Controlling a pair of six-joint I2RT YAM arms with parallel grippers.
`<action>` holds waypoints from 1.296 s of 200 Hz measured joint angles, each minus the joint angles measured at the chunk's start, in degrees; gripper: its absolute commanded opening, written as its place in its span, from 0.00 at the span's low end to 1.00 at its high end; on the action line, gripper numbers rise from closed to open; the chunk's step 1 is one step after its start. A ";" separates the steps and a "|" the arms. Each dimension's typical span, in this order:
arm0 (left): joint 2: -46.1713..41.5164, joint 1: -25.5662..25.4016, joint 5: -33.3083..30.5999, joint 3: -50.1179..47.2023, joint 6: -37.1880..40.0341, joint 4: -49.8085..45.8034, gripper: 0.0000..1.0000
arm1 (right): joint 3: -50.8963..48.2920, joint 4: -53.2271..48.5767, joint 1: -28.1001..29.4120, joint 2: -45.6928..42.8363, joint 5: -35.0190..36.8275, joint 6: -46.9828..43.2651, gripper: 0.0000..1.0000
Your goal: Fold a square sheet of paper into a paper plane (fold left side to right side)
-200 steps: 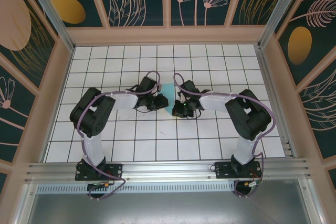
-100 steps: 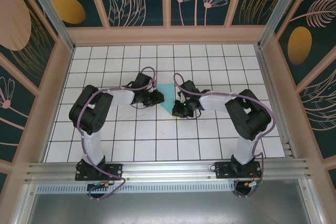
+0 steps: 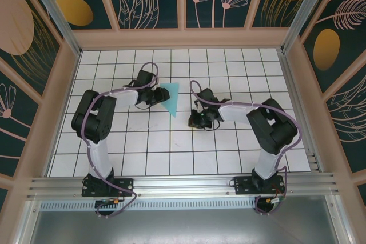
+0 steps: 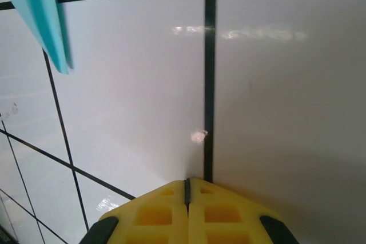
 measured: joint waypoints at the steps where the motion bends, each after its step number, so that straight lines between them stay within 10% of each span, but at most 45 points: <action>1: -0.26 0.00 0.02 -0.07 0.00 0.00 0.46 | 0.00 -0.09 0.00 -0.17 0.09 -0.20 0.12; 112: -11.72 1.88 -0.42 -2.89 -0.07 -1.16 0.65 | 8.37 4.11 -0.63 -2.58 0.44 -7.54 0.47; 259: 1.36 3.30 9.49 -5.09 -4.02 8.22 0.36 | 6.40 5.40 -0.76 -2.21 0.42 -7.96 0.47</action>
